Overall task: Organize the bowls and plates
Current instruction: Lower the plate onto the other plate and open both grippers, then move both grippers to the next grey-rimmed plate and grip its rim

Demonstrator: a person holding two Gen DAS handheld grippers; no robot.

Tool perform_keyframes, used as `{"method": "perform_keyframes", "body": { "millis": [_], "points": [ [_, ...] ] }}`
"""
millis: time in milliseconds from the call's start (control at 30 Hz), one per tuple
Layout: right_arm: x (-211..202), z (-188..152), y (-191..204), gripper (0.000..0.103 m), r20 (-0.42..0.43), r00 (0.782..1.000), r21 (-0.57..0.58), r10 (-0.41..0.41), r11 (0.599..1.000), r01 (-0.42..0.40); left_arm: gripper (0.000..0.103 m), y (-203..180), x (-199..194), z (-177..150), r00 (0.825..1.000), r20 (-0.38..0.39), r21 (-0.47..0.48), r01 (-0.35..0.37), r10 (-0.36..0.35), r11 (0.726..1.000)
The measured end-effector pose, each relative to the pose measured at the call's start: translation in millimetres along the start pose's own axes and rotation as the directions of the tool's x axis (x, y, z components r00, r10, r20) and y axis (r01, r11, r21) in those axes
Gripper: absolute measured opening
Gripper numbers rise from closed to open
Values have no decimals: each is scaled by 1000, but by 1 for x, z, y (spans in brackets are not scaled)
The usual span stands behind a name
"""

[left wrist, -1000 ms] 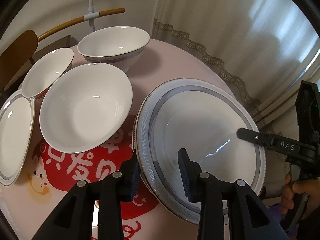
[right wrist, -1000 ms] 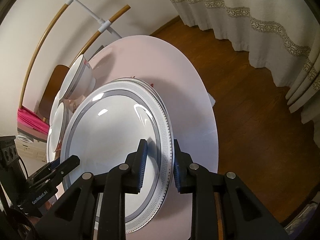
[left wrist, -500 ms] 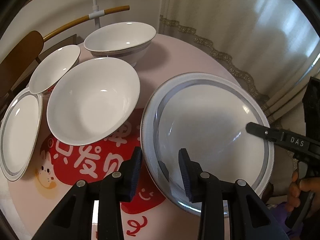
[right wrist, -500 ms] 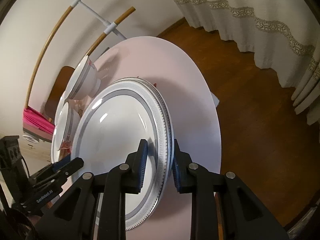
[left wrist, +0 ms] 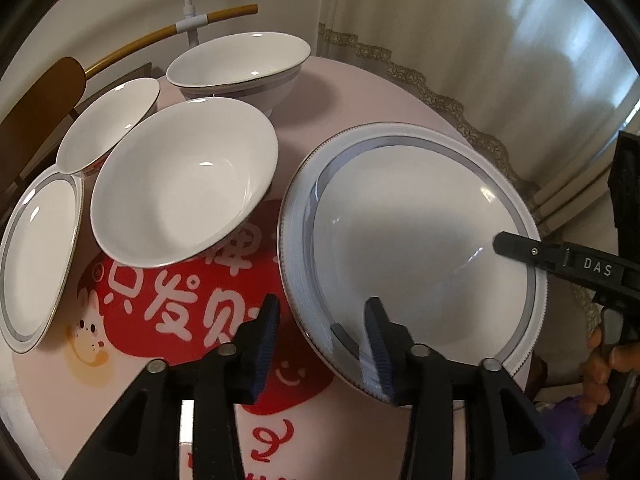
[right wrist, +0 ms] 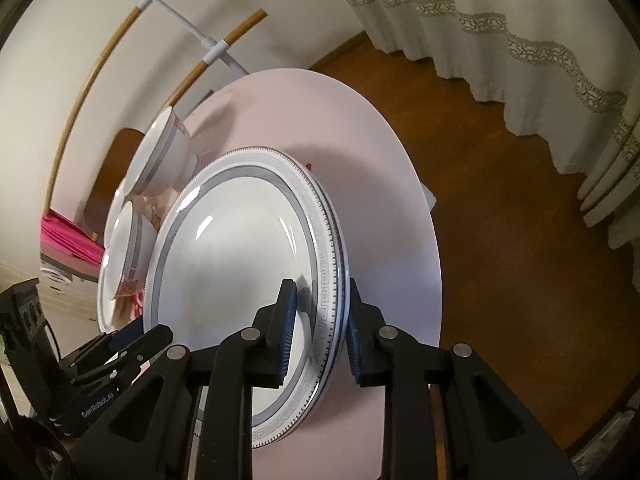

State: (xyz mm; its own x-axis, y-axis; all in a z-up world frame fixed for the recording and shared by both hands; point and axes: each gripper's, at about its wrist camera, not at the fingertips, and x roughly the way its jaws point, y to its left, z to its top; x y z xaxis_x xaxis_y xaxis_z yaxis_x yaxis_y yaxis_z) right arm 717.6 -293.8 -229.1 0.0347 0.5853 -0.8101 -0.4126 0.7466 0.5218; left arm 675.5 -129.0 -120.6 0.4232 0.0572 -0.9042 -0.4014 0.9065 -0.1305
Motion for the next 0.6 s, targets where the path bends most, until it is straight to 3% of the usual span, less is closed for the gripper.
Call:
{"method": "perform_keyframes", "body": {
  "millis": [67, 133, 233, 400, 600],
  "points": [
    [-1, -1, 6, 30, -13, 999, -15, -33, 999, 33, 51, -1, -5, -3, 1000, 5, 1, 4, -4, 1000],
    [-4, -4, 11, 41, -23, 997, -23, -68, 997, 68, 58, -1, -10, -4, 1000, 6, 4, 5, -5, 1000],
    [-13, -7, 22, 52, -16, 993, -59, -120, 991, 118, 59, 4, -20, -7, 1000, 8, -9, 11, -11, 1000],
    [-36, -11, 46, 56, 17, 980, -117, -198, 973, 198, 61, 16, -49, -12, 999, 40, -38, 14, -13, 999],
    [-54, -19, 85, 59, 55, 986, -150, -155, 975, 161, 67, 37, -91, -14, 994, 106, -64, -10, 17, 998]
  ]
}}
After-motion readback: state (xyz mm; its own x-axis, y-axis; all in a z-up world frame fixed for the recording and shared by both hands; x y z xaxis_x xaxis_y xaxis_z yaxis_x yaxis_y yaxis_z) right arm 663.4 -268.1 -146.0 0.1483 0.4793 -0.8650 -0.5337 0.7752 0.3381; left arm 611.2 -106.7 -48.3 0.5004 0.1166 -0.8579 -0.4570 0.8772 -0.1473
